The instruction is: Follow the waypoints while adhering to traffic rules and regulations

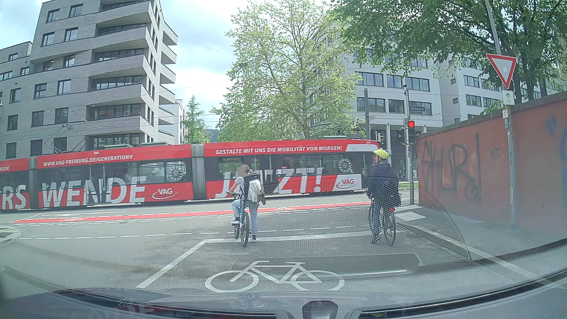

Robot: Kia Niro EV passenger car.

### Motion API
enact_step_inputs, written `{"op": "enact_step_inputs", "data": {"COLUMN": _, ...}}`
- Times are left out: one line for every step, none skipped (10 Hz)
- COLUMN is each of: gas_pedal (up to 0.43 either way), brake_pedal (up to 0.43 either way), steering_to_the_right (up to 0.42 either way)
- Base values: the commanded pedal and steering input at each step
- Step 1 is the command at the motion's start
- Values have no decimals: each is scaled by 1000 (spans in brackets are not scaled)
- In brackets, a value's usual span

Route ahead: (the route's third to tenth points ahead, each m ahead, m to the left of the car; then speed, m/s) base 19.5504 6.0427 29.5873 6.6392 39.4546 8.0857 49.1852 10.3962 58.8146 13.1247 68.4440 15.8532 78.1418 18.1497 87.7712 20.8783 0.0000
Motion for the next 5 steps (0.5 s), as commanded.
{"op": "enact_step_inputs", "data": {"gas_pedal": 0, "brake_pedal": 226, "steering_to_the_right": -8}}
{"op": "enact_step_inputs", "data": {"gas_pedal": 0, "brake_pedal": 226, "steering_to_the_right": -8}}
{"op": "enact_step_inputs", "data": {"gas_pedal": 0, "brake_pedal": 226, "steering_to_the_right": -8}}
{"op": "enact_step_inputs", "data": {"gas_pedal": 0, "brake_pedal": 226, "steering_to_the_right": -8}}
{"op": "enact_step_inputs", "data": {"gas_pedal": 0, "brake_pedal": 226, "steering_to_the_right": -8}}
